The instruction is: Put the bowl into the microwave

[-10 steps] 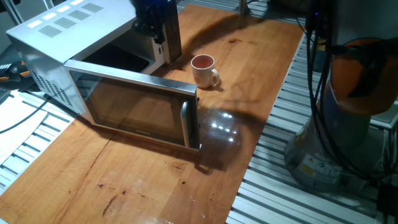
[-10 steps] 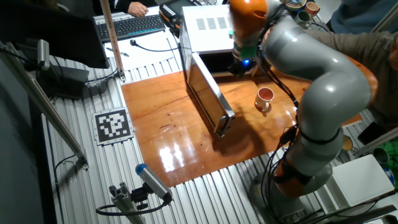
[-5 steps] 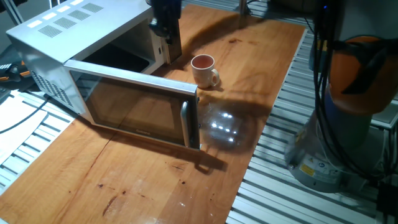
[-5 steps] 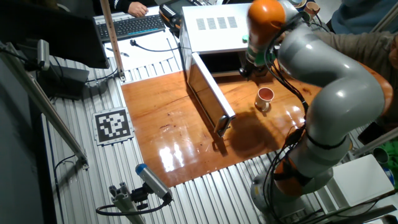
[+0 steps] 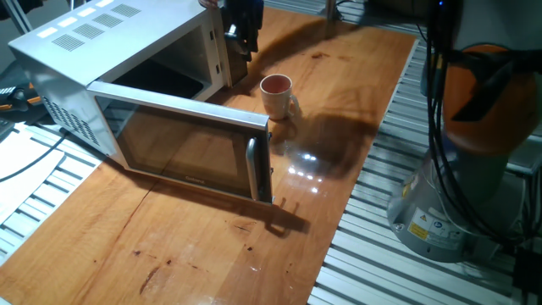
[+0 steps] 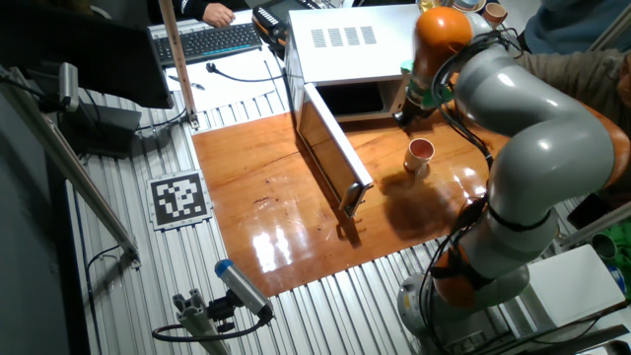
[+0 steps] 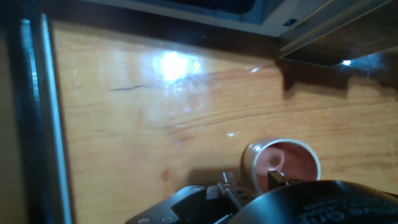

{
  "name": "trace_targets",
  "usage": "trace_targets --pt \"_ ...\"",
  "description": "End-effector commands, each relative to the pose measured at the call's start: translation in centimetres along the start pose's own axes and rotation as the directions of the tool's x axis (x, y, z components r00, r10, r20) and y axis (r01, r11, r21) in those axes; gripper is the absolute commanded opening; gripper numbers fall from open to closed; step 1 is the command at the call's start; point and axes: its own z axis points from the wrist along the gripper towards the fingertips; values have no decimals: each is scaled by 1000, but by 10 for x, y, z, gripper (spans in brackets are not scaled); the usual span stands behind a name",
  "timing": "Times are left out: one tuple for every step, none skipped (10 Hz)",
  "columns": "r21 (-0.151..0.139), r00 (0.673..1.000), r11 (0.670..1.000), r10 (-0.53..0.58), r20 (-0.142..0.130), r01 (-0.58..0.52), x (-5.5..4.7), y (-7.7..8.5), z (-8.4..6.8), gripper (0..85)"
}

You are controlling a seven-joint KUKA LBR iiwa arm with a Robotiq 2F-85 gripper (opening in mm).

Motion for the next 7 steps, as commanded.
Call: trace_targets --pt "-5 1000 1000 -7 6 7 -1 -24 9 340" --pt "-11 1000 1000 -10 5 10 -2 -25 14 340" --pt "-14 1000 1000 -10 2 10 -4 -25 18 340" --pt "-16 1000 1000 -10 2 10 -5 -23 20 340" --pt "-14 1000 1000 -3 0 3 -6 -20 22 340" --pt "-13 1000 1000 -3 0 3 -7 -19 23 340" --pt "-16 1000 1000 -3 1 3 -7 -19 24 340"
